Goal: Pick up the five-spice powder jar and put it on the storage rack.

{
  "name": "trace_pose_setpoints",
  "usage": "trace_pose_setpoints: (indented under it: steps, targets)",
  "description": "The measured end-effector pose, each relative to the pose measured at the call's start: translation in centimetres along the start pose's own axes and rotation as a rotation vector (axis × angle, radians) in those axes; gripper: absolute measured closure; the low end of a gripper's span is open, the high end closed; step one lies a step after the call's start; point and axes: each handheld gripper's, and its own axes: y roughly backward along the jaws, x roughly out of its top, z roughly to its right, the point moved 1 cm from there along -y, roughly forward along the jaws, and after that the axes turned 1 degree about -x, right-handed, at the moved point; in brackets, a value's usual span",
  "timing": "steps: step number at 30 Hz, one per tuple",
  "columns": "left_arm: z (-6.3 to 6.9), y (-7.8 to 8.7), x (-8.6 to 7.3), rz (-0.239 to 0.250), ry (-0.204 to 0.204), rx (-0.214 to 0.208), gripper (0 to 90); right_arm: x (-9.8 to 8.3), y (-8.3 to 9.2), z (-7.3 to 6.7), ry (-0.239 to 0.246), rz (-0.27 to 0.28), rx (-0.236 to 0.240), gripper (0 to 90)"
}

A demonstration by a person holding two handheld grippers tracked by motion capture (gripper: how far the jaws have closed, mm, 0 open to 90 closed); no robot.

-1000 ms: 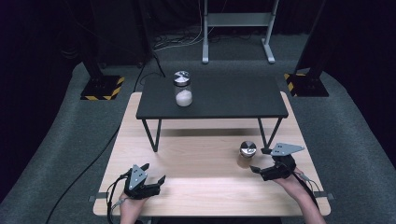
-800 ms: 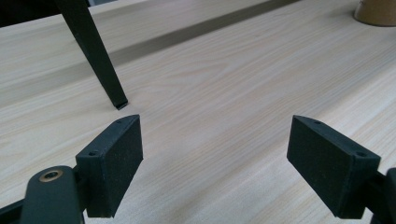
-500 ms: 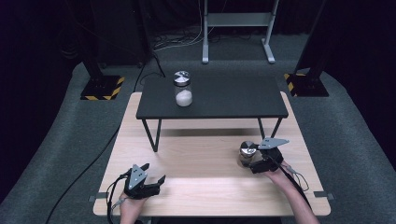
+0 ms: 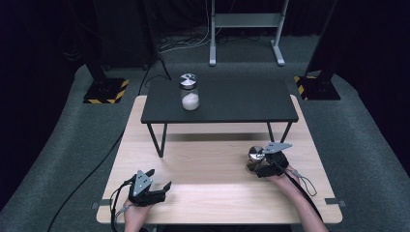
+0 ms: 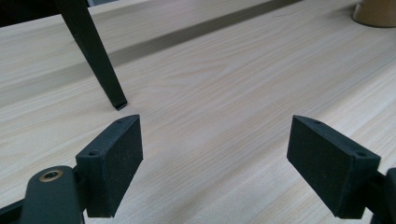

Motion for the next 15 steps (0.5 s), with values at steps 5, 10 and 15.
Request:
trace_pose_setpoints:
  steps: [5, 10, 15]
  targets:
    - [0.0, 0.0, 0.0, 0.0, 0.0, 0.0, 17.7, 0.2, 0.0, 0.1, 0.026, 0.005, 0.021, 29.9]
    - [0.0, 0.0, 0.0, 0.0, 0.0, 0.001, 17.7, 0.4, 0.2, 0.2, 0.015, -0.01, 0.021, 30.1]
    - [0.1, 0.0, 0.0, 0.0, -0.001, 0.003, 17.7, 1.0, 1.0, 0.0, -0.009, -0.037, 0.008, 30.1]
